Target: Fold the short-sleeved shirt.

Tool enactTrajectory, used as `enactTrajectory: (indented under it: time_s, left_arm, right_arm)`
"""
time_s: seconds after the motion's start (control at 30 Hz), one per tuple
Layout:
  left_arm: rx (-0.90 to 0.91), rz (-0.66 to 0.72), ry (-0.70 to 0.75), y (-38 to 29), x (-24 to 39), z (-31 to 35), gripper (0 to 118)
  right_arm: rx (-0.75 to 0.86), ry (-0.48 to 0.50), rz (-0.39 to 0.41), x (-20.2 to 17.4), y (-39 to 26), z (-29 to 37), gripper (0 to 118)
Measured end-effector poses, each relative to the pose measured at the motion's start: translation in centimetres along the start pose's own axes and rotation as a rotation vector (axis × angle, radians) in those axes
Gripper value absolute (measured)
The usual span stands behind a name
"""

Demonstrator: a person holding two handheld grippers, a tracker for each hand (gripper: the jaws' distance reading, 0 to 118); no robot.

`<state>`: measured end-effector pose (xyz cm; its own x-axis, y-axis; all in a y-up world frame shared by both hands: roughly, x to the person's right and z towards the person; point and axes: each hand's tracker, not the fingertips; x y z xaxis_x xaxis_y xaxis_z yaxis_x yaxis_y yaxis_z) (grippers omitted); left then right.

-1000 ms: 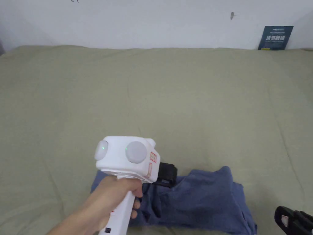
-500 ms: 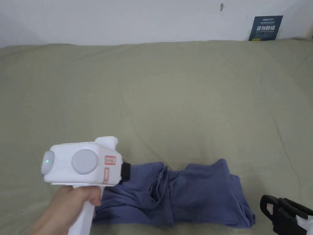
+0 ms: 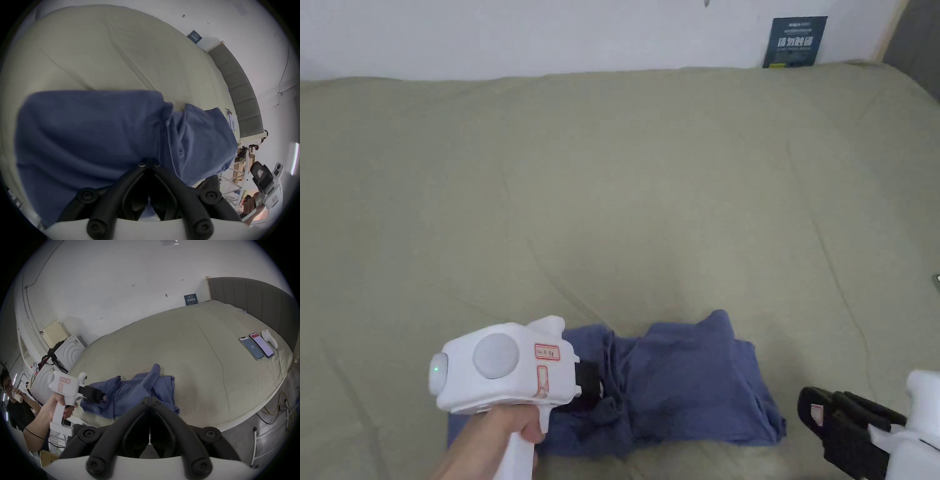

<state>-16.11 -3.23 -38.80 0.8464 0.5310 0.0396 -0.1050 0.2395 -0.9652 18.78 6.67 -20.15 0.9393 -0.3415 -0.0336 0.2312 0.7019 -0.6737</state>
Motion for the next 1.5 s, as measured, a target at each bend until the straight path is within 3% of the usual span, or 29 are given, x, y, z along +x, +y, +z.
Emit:
enactTrajectory:
  time_s: [0.17,0.33,0.53,0.63,0.77,0.8,0.83,0.87,0.9,1.0,1.1,1.23,1.27,1.3,1.33,1.37,1.4,1.43,1.5]
  left_arm:
    - [-0.003,0.039,-0.071,0.5,-0.9,0.4,0]
    - [0.044,0.110,-0.213,1.1,-4.8,5.2,0]
    - [0.202,0.120,-0.004,0.9,-11.3,14.8,0]
    - [0.205,0.161,-0.001,0.2,-14.3,16.0,0]
    - [0.139,0.215,-0.170,-0.4,-17.3,14.2,0]
    - [0.117,0.233,-0.190,-0.5,-17.7,13.6,14]
    - [0.094,0.246,-0.212,-0.6,-18.0,12.9,69]
    - [0.055,0.237,-0.261,-0.5,-18.1,11.8,111]
    - [0.069,0.238,-0.290,-0.6,-18.1,11.7,118]
    - [0.092,0.249,-0.372,0.2,-18.4,10.3,118]
    - [0.050,0.263,-0.602,0.7,-18.4,7.8,118]
    - [0.083,0.218,-0.564,1.1,-17.1,6.4,117]
    - [0.086,0.203,-0.546,1.1,-17.0,6.5,106]
    - [0.082,0.167,-0.488,1.1,-16.8,6.7,65]
    - [0.084,0.162,-0.344,1.0,-16.7,6.9,10]
    - [0.072,0.125,-0.232,0.5,-16.4,6.7,10]
    - [0.037,0.136,-0.232,0.8,-16.7,6.4,10]
    - [0.074,0.156,-0.323,0.8,-16.8,6.8,10]
    - [0.092,0.151,-0.309,1.0,-16.4,8.0,10]
  right_arm:
    - [-0.020,0.005,-0.043,0.2,-0.1,-0.9,0]
    - [-0.025,0.018,-0.024,-1.2,0.3,-1.5,0]
    - [-0.033,0.024,0.039,-3.3,1.2,-3.2,0]
    - [-0.038,0.042,0.044,-4.0,1.5,-4.1,0]
    - [-0.058,0.040,0.063,-4.8,1.5,-5.1,0]
    - [-0.063,0.040,0.062,-5.0,1.5,-5.2,0]
    - [-0.068,0.044,0.061,-5.1,1.4,-5.3,0]
    - [-0.072,0.043,0.061,-5.2,1.4,-5.4,0]
    - [-0.075,0.043,0.065,-5.4,1.4,-5.4,0]
    - [-0.084,0.031,0.075,-5.5,1.3,-5.5,0]
    - [-0.091,0.016,0.075,-5.5,1.2,-5.6,0]
    - [-0.096,-0.001,0.064,-5.2,1.2,-5.5,0]
    - [-0.094,0.001,0.061,-5.0,1.2,-5.3,0]
    - [-0.092,0.003,0.059,-4.9,1.2,-5.2,0]
    - [-0.091,0.002,0.056,-4.8,1.2,-5.2,0]
    - [-0.090,0.000,0.054,-4.8,1.3,-5.2,0]
    - [-0.088,-0.001,0.054,-4.7,1.3,-5.1,0]
    - [-0.087,-0.001,0.053,-4.6,1.3,-5.0,0]
    - [-0.078,0.004,0.050,-4.5,1.3,-4.5,0]
